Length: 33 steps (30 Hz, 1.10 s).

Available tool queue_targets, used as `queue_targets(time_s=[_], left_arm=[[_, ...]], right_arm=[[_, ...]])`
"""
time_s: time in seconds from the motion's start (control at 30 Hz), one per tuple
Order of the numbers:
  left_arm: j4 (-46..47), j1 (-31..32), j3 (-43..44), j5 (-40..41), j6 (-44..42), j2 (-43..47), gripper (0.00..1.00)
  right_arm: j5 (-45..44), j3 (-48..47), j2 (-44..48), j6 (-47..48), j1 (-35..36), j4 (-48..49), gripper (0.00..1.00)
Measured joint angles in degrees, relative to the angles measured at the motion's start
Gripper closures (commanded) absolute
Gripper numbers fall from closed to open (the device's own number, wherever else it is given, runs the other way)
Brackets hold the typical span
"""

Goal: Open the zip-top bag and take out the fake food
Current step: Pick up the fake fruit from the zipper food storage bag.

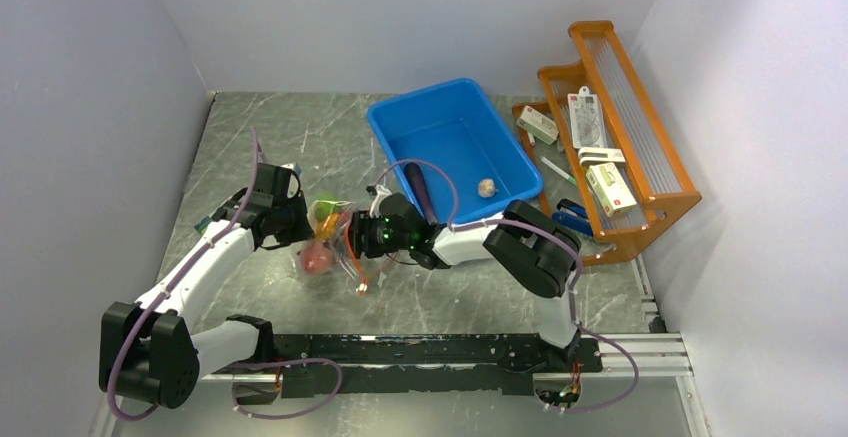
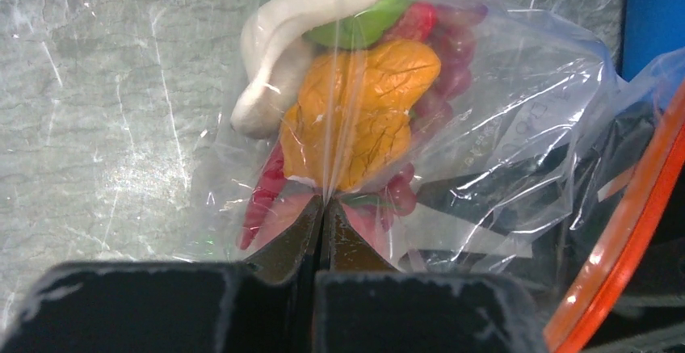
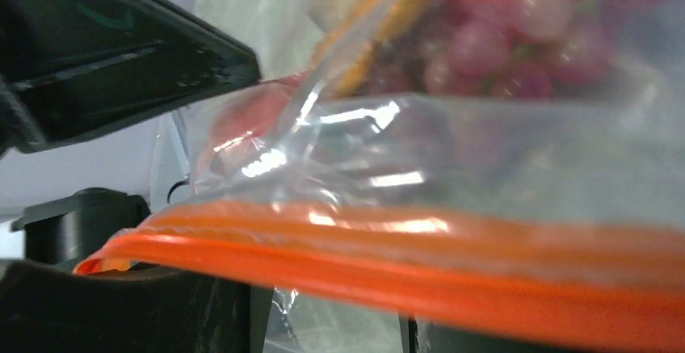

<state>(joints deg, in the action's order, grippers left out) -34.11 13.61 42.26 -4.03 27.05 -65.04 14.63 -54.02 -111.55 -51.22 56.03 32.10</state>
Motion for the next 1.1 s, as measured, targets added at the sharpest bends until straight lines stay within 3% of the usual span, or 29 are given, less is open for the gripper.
queue_targets(time_s=[0.2, 0.47, 1.1], left_arm=[[-0.02, 0.00, 0.00, 0.02, 0.00, 0.00, 0.93], [-0.04, 0.00, 0.00, 0.02, 0.00, 0.00, 0.93], [-0.04, 0.00, 0.00, 0.02, 0.00, 0.00, 0.93]], right_arm=[[8.57, -6.91, -1.77, 1.29, -1.27, 0.50, 0.49], [15.96, -8.70, -2.97, 1.29, -1.57, 1.95, 0.46], [9.60, -13.07, -3.32, 13.22, 0.96, -19.41, 0.38]])
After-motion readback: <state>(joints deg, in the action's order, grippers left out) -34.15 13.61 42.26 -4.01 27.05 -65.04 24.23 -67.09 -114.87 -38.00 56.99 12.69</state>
